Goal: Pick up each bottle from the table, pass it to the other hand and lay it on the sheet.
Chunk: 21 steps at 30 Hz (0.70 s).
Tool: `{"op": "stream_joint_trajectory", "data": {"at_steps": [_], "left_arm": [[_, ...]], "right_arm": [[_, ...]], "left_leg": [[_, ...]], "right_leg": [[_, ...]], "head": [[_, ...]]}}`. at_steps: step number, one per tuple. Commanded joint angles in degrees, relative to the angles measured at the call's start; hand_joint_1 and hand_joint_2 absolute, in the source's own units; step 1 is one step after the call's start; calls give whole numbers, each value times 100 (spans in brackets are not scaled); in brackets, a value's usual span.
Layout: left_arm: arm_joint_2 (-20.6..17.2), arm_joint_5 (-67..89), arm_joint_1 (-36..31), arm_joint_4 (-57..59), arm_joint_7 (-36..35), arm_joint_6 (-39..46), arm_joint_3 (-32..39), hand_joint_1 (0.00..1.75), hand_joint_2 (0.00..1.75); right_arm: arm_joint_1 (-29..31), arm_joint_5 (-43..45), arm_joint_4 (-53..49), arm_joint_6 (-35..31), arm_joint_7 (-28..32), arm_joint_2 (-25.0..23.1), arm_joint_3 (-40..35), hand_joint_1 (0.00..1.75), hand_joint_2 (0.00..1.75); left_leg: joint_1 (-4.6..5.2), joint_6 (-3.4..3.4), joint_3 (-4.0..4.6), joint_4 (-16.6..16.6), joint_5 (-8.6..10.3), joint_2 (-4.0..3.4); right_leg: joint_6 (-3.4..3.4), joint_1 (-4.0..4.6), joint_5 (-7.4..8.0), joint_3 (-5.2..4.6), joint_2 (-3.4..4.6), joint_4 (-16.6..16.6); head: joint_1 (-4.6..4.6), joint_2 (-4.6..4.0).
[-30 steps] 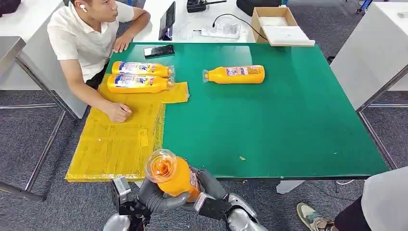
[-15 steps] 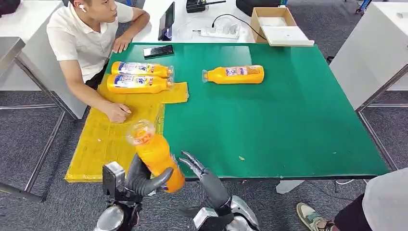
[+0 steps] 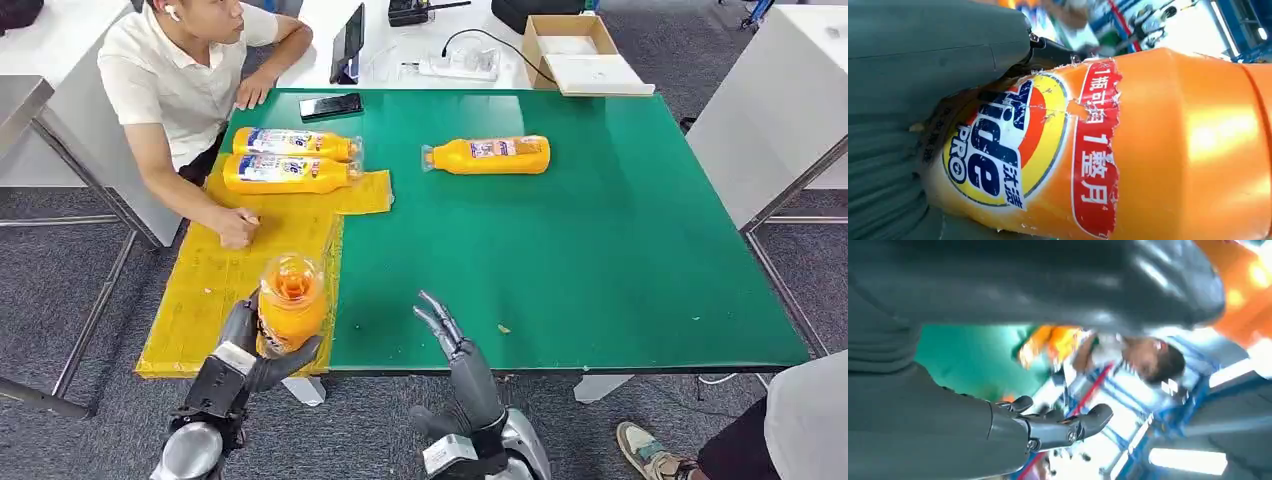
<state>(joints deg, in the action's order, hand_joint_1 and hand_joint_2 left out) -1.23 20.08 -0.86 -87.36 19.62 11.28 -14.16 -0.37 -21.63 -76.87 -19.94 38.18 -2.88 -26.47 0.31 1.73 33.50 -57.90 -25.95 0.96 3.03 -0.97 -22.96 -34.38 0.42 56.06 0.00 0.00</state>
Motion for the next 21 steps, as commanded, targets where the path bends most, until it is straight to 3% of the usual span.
{"op": "stream_joint_trajectory", "data": {"at_steps": [1,4,8,10,15,21], "left_arm": [[-587,1165,-226,149,-467,-298,94,175,175],[-719,2014,-501,514,-829,-301,-150,175,175],[-730,2540,-1080,1432,-1133,-446,-402,175,175],[-614,2872,-1769,2595,-1386,-556,-547,175,175],[-239,3062,-2971,4926,-1442,68,-335,175,175],[3,3053,-3649,6218,-1486,268,-139,175,175]], "right_arm": [[-328,475,-1104,-1029,182,93,744,0,0],[-381,682,-1109,-1086,182,-86,1085,0,0],[-314,804,-869,-965,182,-169,1005,0,0],[-263,919,-642,-825,182,-215,831,0,0],[-117,1304,-170,-727,182,-357,534,0,0],[29,1499,273,-524,182,-435,503,0,0]], "left_leg": [[-2,-9,-9,-1,-5,-2],[-3,-8,-5,-1,-1,6],[-2,-9,-11,6,3,12],[-5,-11,-17,9,5,9],[-6,-17,-30,16,19,35],[-9,-24,-45,15,20,6]], "right_leg": [[-10,3,-7,8,-7,3],[-10,4,-6,6,-15,1],[-9,3,-4,12,-20,-3],[-13,6,-2,18,-22,-7],[-15,7,2,36,-42,-13],[-23,11,12,41,-20,-9]], "head": [[0,0],[0,0],[-2,-2],[2,-2],[-2,0],[2,0]]}}
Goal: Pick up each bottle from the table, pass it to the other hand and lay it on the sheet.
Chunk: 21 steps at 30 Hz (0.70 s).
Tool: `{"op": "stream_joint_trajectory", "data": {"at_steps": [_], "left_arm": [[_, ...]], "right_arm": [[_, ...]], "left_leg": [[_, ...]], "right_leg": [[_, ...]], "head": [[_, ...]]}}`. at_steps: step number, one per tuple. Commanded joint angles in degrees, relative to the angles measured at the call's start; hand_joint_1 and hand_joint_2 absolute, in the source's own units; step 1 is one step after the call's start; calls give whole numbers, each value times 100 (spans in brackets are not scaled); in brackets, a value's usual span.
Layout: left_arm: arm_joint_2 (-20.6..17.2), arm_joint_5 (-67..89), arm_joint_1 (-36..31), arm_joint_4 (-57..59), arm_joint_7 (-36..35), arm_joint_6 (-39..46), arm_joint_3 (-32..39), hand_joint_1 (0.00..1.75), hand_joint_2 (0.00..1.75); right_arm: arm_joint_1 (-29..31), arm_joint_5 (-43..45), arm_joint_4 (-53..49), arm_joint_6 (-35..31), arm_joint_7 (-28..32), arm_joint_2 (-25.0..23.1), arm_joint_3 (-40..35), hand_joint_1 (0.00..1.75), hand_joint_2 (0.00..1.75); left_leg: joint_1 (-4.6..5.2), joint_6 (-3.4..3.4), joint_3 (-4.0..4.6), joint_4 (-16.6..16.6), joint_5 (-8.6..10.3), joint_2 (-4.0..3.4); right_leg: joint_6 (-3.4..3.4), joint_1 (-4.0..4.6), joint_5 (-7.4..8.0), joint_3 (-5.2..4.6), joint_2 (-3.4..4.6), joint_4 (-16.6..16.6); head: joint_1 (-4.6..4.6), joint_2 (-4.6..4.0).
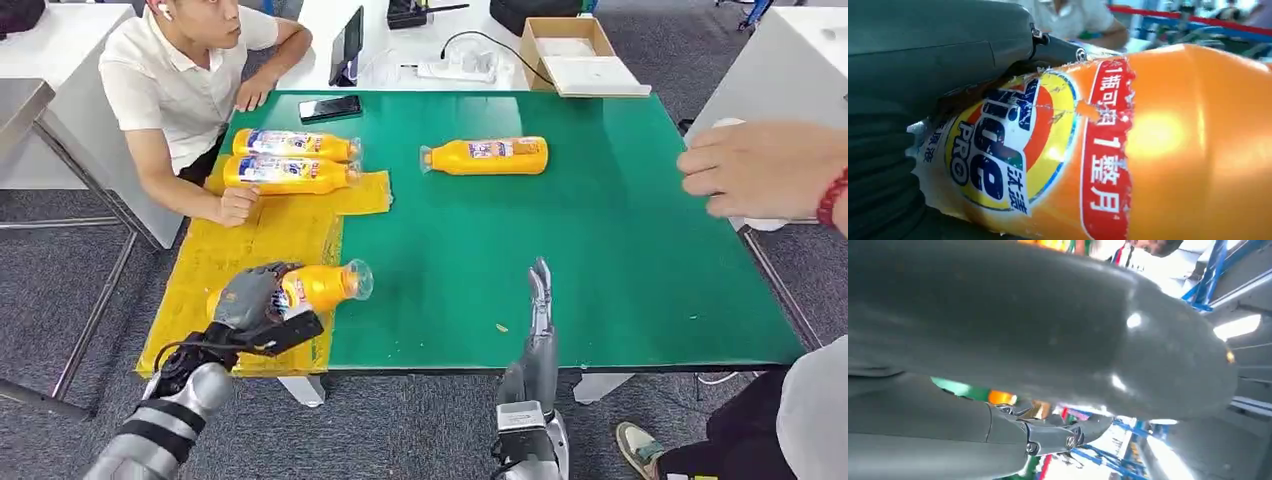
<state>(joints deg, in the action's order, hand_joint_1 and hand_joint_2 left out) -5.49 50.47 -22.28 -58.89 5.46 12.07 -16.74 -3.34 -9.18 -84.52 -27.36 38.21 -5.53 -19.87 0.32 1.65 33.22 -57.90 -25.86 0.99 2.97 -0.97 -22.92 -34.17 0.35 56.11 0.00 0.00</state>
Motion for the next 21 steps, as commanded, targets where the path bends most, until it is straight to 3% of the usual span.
{"op": "stream_joint_trajectory", "data": {"at_steps": [1,7,10,12,21], "left_arm": [[468,-23,-1551,3461,-94,151,156,175,175],[573,-322,-1676,3958,84,96,255,175,175],[587,-278,-1696,3932,6,-222,192,175,175],[565,-182,-1739,3980,-61,-413,93,159,175],[565,-182,-1739,3980,-61,-413,93,159,175]], "right_arm": [[350,247,1086,220,179,-181,-158,0,0],[460,367,1367,112,179,-320,-280,0,0],[398,406,1337,366,179,-150,-135,0,0],[424,428,1413,418,179,-153,-76,0,0],[424,428,1413,418,179,-153,-76,0,0]], "left_leg": [[-13,-17,-16,9,10,1],[-8,-27,-31,11,14,-19],[-8,-30,-36,15,21,-21],[-4,-25,-46,9,15,-15],[-7,-32,-51,14,19,-35]], "right_leg": [[-22,15,11,19,-14,-12],[-30,9,19,27,8,-7],[-31,10,22,32,6,-10],[-25,5,14,42,6,0],[-43,9,28,35,16,0]], "head": [[2,0],[2,0],[0,-2],[2,0],[2,0]]}}
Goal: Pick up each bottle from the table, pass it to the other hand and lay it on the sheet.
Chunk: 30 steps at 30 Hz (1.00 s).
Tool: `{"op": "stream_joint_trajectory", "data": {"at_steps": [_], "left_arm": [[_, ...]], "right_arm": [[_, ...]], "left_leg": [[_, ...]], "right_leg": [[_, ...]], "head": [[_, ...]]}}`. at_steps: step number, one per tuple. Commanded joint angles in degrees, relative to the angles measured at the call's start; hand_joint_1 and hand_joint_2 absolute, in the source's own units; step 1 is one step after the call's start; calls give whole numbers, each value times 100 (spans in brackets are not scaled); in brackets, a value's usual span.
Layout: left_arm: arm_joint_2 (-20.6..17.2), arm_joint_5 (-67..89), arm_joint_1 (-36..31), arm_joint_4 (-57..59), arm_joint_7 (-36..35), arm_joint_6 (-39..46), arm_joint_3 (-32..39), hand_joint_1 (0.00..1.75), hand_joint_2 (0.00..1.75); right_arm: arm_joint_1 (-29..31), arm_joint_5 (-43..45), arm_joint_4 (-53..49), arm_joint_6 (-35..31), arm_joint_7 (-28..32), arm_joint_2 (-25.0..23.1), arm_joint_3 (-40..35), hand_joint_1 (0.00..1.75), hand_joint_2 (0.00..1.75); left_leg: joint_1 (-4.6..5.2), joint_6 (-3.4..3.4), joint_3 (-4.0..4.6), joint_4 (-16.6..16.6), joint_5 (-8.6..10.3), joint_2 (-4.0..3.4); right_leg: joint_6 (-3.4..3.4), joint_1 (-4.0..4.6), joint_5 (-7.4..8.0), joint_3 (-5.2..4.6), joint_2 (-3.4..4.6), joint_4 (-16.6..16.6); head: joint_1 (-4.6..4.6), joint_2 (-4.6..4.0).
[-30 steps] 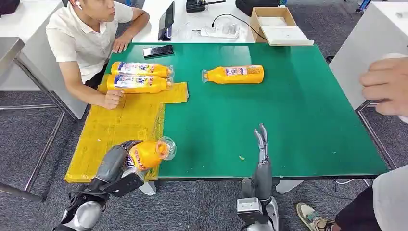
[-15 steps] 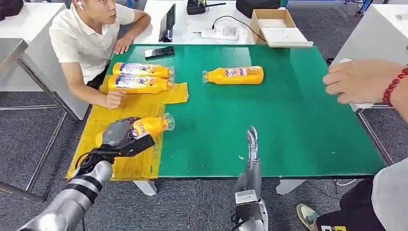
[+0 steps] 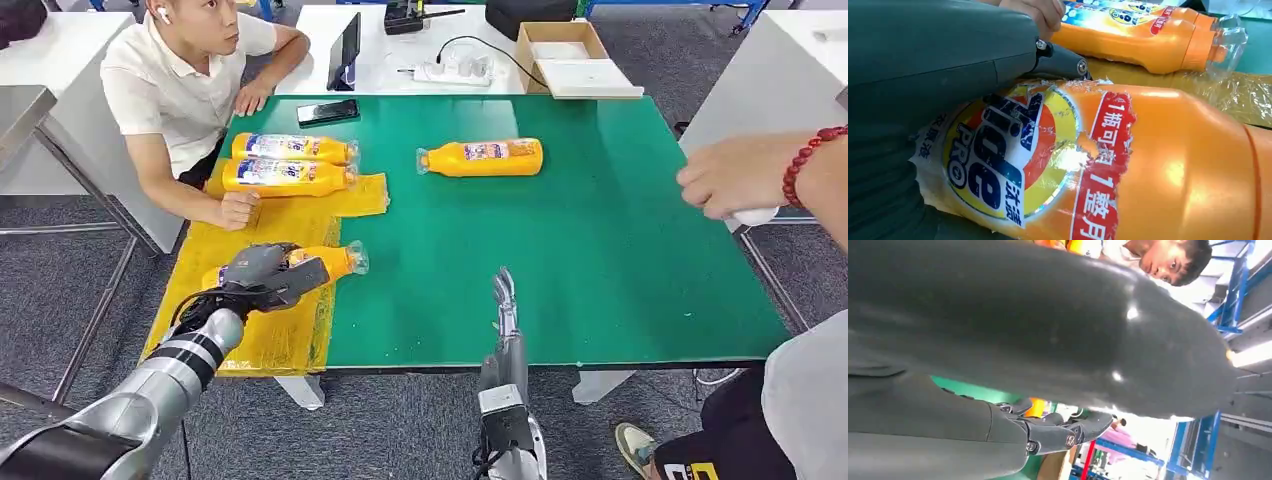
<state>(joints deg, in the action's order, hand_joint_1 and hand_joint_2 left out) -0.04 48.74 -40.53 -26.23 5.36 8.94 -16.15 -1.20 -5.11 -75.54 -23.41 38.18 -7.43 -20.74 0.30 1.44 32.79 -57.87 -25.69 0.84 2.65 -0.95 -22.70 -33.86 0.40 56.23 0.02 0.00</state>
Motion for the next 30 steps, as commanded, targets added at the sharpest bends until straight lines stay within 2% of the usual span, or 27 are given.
{"op": "stream_joint_trajectory", "data": {"at_steps": [1,2,3,5,6,9,13,18,22,24,28,30], "left_arm": [[18,62,61,741,-79,-177,-39,133,175],[11,135,40,765,-105,-300,-118,101,175],[17,203,28,790,-115,-424,-197,58,175],[61,303,19,810,-100,-607,-319,12,175],[84,345,23,839,-74,-767,-386,0,175],[108,637,132,834,-12,-956,-723,0,175],[195,448,210,758,40,-849,-562,0,175],[86,-125,332,353,1049,-989,-221,0,175],[127,-157,568,-151,1246,-284,-268,0,175],[174,-512,927,-710,1739,198,-70,0,175],[154,-611,1149,-1007,1873,302,-62,0,175],[206,-1237,1459,-1601,2216,283,203,0,175]], "right_arm": [[224,41,542,53,182,32,31,0,0],[230,46,559,88,182,20,61,0,0],[238,62,575,119,182,3,96,0,0],[283,79,684,209,182,-40,157,0,0],[313,76,738,282,182,-65,171,0,0],[309,21,752,329,182,-105,170,0,0],[284,42,781,306,182,-114,267,0,0],[234,65,805,415,182,-117,308,0,0],[175,95,779,364,182,-137,377,0,0],[141,39,759,323,182,-110,313,0,0],[105,32,724,313,182,-104,293,0,0],[101,41,717,263,182,-100,307,0,0]], "left_leg": [[-3,-8,-8,9,1,-17],[-2,-7,-10,8,-1,-17],[-5,-10,-7,10,1,-21],[-3,-7,-8,8,1,-13],[-6,-11,-6,15,4,-22],[0,-5,-11,9,-1,-24],[-2,-9,-14,18,2,-25],[0,-6,-7,10,0,-17],[0,-9,-2,13,2,-13],[3,-4,-4,10,0,-6],[-6,-10,9,7,-3,-15],[-4,-7,22,4,-1,-5]], "right_leg": [[-9,4,5,4,11,-8],[-7,2,3,4,12,-4],[-10,6,7,1,13,-8],[-8,4,3,3,7,-5],[-13,8,10,0,12,-13],[-6,1,2,2,16,-3],[-10,3,4,9,12,-14],[-6,0,2,6,14,-7],[-10,2,3,2,10,-10],[-5,-2,-1,4,7,-5],[-12,7,0,-11,8,-7],[-9,6,-4,-24,0,-3]], "head": [[-2,0],[0,0],[-2,-2],[-2,0],[-2,0],[0,0],[-2,0],[-2,0],[-2,-2],[0,-2],[0,-2],[-2,0]]}}
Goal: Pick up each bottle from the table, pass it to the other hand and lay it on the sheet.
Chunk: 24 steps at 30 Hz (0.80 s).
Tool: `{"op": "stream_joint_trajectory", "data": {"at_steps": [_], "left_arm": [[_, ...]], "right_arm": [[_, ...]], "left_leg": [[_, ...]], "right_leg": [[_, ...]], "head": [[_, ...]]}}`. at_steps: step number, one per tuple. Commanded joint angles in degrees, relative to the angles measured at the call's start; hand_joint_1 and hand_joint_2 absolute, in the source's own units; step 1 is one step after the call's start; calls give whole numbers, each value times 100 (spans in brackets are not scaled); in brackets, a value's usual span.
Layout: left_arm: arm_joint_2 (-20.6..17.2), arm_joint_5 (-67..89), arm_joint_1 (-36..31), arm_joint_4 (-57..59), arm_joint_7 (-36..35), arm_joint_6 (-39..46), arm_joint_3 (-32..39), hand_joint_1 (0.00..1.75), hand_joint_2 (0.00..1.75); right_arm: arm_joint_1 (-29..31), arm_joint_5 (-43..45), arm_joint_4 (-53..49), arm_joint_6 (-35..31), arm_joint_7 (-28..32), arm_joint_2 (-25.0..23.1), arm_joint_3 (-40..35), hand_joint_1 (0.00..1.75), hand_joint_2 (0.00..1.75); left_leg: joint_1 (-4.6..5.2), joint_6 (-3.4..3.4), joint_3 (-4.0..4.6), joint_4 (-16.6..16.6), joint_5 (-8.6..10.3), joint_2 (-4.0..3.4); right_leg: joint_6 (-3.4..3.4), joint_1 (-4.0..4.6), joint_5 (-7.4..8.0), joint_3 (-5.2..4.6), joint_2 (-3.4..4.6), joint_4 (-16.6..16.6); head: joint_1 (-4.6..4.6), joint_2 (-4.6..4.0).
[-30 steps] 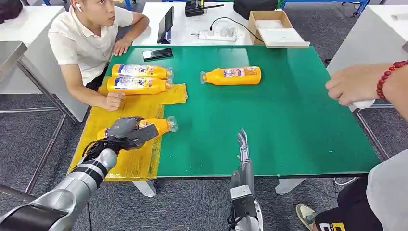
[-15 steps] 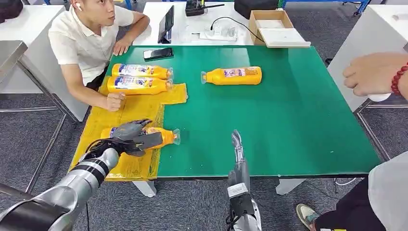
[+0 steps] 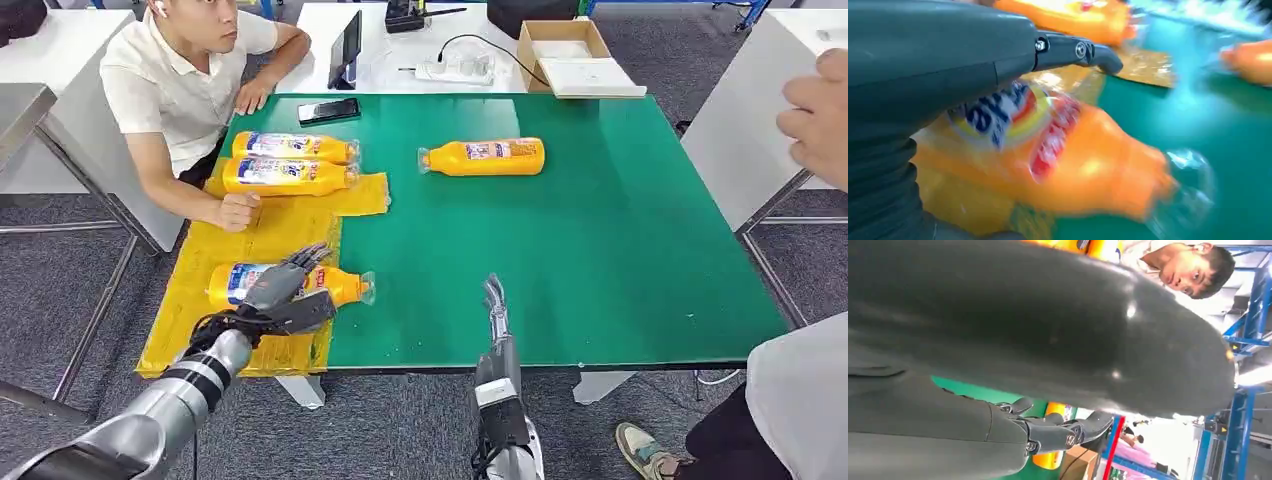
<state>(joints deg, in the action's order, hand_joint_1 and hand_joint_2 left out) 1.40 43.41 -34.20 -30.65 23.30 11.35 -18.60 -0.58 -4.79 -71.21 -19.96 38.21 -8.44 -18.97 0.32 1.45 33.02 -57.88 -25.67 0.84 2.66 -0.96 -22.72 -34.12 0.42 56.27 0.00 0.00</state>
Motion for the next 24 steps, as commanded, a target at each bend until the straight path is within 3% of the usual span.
{"op": "stream_joint_trajectory", "data": {"at_steps": [1,7,10,13,18,19,22,24], "left_arm": [[73,-987,1054,-1515,588,81,541,0,175],[91,-1648,1828,-3248,754,196,421,0,175],[91,-1648,1828,-3248,754,196,421,0,175],[274,-1807,2020,-3717,1118,694,341,0,175],[527,-2579,2912,-5046,1408,1283,15,0,175],[589,-3085,3090,-5265,1400,1211,0,0,175],[675,-3526,3167,-5501,1350,1097,-30,0,175],[826,-4482,3326,-5633,1111,801,158,0,175]], "right_arm": [[-1,6,297,-109,179,12,141,0,0],[-45,-59,278,-194,179,79,81,0,0],[-45,-59,278,-194,179,79,81,0,0],[-34,-79,247,-345,179,93,89,0,0],[-122,-391,28,-791,179,411,2,0,0],[-99,-685,55,-1001,179,595,-49,0,175],[62,-842,192,-1040,179,734,74,0,175],[116,-1526,488,-1374,60,749,351,0,175]], "left_leg": [[-2,-6,5,5,-3,-9],[-4,-5,30,1,-5,-11],[-6,-6,48,-1,-7,-10],[-7,-9,54,1,-7,-6],[-2,-4,60,0,-8,-5],[-4,-6,47,0,-17,-11],[-5,-4,49,0,-17,-14],[-2,-3,66,-3,-10,-3]], "right_leg": [[-7,2,-1,-5,4,-5],[-6,4,-3,-30,1,-4],[-7,6,-4,-47,2,-3],[-10,7,-4,-50,-3,-5],[-5,2,-6,-57,-2,-4],[-8,6,-12,-44,0,-6],[-6,7,-10,-46,0,-10],[-5,4,-6,-61,-6,-7]], "head": [[0,0],[0,0],[2,0],[0,0],[0,0],[2,0],[2,0],[0,0]]}}
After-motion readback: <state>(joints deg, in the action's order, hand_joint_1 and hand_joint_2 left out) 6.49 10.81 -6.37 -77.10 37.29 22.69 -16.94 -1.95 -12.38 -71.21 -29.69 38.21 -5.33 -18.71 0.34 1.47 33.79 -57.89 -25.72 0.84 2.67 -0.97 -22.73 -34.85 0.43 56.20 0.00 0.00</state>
